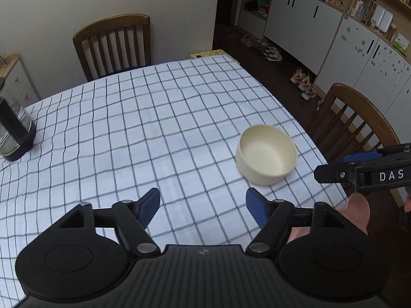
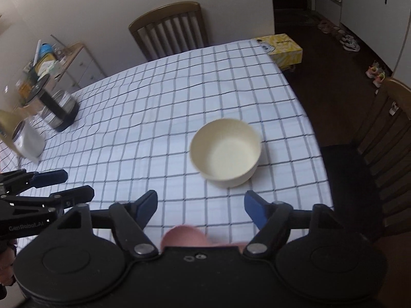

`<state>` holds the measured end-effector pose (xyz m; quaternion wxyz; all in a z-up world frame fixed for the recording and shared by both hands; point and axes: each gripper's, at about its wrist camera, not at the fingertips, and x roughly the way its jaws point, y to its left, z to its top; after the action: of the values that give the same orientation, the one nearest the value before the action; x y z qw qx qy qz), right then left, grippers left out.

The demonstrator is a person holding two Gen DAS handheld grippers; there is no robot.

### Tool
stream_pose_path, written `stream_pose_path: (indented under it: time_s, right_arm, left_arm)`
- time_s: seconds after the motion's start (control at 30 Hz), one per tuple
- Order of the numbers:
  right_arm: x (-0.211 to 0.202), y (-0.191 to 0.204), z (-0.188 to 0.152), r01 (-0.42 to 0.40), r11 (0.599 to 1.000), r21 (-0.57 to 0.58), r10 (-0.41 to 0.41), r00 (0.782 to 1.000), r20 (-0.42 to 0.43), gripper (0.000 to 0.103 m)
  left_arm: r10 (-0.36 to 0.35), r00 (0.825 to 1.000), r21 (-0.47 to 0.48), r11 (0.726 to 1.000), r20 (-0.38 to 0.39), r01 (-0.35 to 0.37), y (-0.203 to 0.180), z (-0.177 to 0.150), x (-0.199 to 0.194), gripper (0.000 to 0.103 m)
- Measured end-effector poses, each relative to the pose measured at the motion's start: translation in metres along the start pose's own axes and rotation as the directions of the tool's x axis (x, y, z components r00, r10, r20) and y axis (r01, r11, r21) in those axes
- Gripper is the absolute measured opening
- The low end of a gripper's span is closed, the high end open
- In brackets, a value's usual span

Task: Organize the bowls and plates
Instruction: 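Reach both grippers to the cream bowl and close on its rim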

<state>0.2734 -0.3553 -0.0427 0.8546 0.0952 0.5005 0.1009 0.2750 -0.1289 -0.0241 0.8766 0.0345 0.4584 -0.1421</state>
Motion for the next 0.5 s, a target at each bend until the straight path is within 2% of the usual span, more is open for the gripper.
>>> stream_pose_path:
  time_s: [0.23, 0.5]
  right_arm:
    - [0.029, -0.032, 0.026, 0.037, 0.999, 0.029, -0.037, 0.999, -0.007, 0.091]
    - [0.069, -0.057, 0.036, 0.065, 0.997, 0.043, -0.063, 0.996, -0.06, 0.091]
  left_arm:
    - [0.01, 1.0, -0.015, 1.0, -0.004, -0.01, -0.022, 0.037, 0.046, 0.075]
    - [0.041, 0.998, -0.025, 0.999, -0.057, -0.043, -0.037, 0.057, 0.105, 0.075]
